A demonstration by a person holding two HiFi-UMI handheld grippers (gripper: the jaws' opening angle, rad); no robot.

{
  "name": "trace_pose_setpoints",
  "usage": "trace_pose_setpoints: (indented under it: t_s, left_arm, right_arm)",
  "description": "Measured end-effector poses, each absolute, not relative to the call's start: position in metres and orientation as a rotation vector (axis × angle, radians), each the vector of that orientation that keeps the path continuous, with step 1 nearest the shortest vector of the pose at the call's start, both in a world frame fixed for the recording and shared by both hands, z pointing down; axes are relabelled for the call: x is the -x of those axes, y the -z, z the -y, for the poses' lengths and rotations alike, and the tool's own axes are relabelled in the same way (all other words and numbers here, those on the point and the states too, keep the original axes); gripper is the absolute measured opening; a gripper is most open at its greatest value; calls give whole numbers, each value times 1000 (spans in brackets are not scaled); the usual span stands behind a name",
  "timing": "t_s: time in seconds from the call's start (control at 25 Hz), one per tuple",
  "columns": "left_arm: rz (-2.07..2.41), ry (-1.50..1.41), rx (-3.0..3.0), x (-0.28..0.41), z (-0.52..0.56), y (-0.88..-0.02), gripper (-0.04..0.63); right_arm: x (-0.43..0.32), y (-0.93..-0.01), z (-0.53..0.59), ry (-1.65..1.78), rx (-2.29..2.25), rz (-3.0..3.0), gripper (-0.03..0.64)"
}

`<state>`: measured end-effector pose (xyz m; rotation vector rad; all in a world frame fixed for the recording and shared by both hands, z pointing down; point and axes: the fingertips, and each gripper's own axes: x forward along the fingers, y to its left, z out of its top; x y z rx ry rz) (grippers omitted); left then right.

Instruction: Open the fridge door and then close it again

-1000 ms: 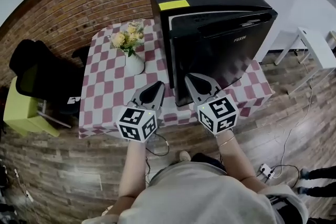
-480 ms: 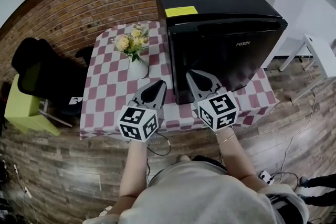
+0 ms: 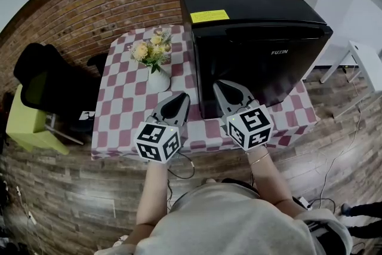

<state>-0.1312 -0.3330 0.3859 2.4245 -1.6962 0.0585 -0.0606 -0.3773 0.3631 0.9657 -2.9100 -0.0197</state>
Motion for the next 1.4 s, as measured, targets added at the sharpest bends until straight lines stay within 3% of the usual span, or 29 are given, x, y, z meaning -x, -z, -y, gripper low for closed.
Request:
trace_pose_setpoints:
  t_s: [0.84, 1.08, 1.4]
  left_arm:
    - [1543, -44, -2513, 96, 289, -387, 23]
    - [1439, -154, -2605, 72, 259, -393, 18]
    - [1414, -23, -2575, 66, 228, -397, 12]
  right_arm:
    - [23, -366, 316, -31, -1056, 2904, 0]
    - [1, -372, 288, -44, -1100, 2875, 0]
    - [-19, -380, 248, -55, -1155, 2830, 0]
